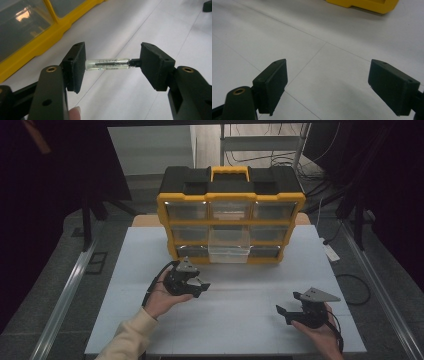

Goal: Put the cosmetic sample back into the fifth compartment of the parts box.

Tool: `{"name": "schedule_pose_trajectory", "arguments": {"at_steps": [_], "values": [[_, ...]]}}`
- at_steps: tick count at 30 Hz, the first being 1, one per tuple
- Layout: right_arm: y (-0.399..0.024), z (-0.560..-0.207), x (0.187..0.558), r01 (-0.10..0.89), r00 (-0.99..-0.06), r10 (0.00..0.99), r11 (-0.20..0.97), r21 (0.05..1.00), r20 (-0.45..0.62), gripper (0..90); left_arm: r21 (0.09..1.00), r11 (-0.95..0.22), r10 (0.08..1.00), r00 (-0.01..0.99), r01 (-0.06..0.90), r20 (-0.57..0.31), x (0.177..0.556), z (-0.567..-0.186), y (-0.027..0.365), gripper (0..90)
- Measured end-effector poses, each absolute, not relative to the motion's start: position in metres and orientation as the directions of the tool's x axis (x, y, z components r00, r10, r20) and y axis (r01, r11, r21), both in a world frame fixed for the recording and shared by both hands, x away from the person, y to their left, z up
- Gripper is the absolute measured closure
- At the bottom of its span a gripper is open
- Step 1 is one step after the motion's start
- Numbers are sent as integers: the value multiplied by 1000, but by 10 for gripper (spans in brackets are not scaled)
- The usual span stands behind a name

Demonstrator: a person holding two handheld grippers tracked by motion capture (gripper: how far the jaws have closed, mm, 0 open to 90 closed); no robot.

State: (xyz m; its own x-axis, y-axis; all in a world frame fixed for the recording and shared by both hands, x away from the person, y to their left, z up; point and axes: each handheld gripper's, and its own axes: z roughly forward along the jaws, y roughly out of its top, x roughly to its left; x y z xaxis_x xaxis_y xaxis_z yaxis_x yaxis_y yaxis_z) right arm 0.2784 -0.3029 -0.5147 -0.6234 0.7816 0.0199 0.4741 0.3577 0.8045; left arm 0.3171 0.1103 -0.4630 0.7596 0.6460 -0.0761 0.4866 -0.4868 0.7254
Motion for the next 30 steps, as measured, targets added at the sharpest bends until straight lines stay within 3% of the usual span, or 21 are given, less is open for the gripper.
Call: {"name": "schedule_pose_trajectory", "arguments": {"at_steps": [30], "values": [[-302, -514, 278, 472, -625, 781, 365, 803, 13, 161, 834, -350, 676, 731, 425, -89, 310, -428, 134, 397]]}}
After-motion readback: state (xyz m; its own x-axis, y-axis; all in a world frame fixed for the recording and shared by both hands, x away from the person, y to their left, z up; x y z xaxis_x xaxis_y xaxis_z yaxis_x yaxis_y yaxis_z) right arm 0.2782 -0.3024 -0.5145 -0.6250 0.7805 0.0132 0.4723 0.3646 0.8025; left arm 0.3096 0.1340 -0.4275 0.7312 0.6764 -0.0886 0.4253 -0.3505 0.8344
